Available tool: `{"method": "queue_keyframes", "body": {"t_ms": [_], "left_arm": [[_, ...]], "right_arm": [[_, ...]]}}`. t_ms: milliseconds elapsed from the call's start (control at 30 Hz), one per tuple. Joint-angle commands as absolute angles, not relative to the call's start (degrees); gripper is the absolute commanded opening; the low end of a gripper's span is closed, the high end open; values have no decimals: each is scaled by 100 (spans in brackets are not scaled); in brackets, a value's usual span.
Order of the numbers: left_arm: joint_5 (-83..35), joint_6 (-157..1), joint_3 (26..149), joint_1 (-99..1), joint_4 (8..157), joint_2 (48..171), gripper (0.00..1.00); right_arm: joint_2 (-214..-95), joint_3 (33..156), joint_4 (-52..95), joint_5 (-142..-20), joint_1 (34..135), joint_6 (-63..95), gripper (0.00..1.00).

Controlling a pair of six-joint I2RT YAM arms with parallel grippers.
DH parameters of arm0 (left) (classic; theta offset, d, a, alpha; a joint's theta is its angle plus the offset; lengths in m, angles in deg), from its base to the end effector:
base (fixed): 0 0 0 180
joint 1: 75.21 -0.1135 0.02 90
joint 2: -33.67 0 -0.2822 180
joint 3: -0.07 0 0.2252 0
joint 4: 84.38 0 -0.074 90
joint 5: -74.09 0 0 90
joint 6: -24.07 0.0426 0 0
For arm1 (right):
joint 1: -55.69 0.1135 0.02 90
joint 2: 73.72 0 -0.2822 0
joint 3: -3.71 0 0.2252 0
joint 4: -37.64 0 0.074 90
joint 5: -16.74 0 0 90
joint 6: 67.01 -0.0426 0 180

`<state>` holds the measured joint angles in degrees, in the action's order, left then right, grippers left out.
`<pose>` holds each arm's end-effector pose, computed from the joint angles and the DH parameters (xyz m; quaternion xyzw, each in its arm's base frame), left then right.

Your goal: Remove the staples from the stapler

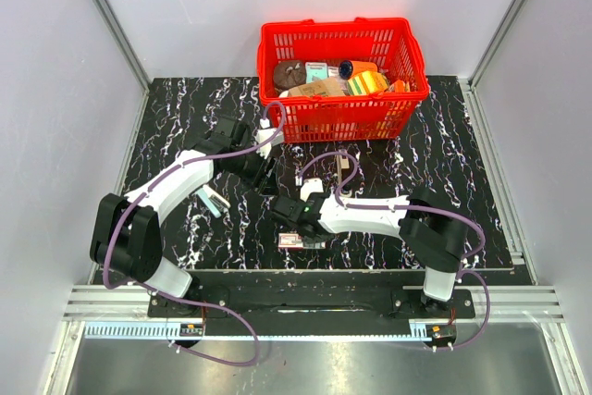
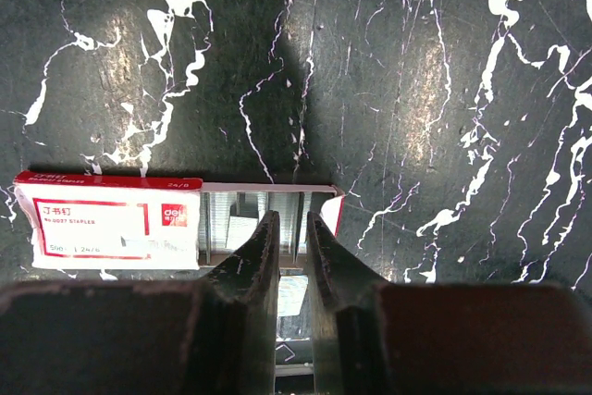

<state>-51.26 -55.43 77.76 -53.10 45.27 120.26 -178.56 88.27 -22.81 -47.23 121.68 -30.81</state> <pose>0.2513 -0.1287 0.2669 0.3352 0.8591 -0.3168 0.2217 0.1479 0.2862 0.1974 -0.0850 0.9676 -0.0445 0.2337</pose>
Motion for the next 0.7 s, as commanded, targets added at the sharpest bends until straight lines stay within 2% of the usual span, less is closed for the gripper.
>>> {"method": "queue_keyframes", "body": {"t_ms": [0,667], "left_arm": [[-5282,-5539,7784,-5289,4695,11936,56],[-5309,-5547,7793,-5289,4677,11928,56]], "right_arm": [[-17840,9001,-2378,-4469,12239,-3176,17],[-17761,8948,-2458,-4610,12283,-3229,17]]}}
